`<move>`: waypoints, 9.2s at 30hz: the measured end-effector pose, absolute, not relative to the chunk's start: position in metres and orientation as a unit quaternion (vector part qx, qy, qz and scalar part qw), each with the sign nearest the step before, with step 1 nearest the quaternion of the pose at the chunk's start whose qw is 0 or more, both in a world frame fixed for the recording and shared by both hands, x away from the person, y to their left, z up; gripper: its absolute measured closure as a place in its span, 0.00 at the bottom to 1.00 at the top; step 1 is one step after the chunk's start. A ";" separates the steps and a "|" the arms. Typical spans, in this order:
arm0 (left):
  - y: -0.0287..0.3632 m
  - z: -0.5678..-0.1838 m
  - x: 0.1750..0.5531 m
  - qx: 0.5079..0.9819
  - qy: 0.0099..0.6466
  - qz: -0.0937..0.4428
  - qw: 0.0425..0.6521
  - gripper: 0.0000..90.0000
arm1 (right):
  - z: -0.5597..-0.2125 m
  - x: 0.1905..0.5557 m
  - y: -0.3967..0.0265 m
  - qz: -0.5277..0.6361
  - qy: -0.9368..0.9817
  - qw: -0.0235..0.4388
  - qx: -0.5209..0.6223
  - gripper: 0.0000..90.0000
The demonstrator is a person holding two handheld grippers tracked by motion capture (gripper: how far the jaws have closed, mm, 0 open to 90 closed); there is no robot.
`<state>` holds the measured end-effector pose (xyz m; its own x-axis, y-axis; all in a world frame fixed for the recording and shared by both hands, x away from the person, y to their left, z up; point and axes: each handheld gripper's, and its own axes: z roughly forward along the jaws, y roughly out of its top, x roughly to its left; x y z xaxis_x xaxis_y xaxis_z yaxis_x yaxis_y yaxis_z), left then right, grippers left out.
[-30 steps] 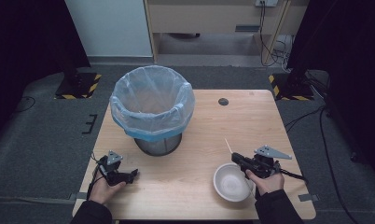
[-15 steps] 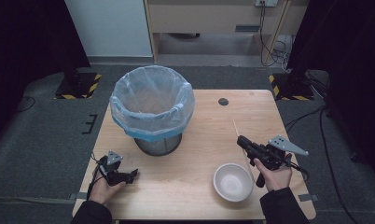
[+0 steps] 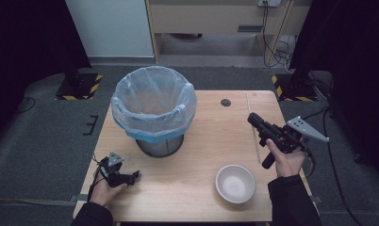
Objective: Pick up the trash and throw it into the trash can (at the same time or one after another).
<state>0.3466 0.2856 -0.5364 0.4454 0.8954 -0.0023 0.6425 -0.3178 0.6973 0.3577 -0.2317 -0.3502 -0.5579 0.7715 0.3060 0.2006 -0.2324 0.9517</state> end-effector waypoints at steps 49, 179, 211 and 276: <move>0.286 -0.536 0.347 0.788 0.488 0.197 0.320 0.00 | -0.232 0.413 -0.188 0.725 0.543 0.245 0.346 0.95; 0.286 -0.536 0.347 0.790 0.485 0.196 0.322 0.00 | -0.431 0.368 -0.237 0.551 0.696 0.192 0.417 0.50; 0.286 -0.536 0.347 0.790 0.485 0.196 0.322 0.00 | -0.506 0.359 -0.253 0.391 0.807 0.051 0.439 0.68; 0.286 -0.536 0.347 0.790 0.485 0.196 0.322 0.00 | -0.381 0.380 -0.258 0.636 0.568 0.240 0.463 0.93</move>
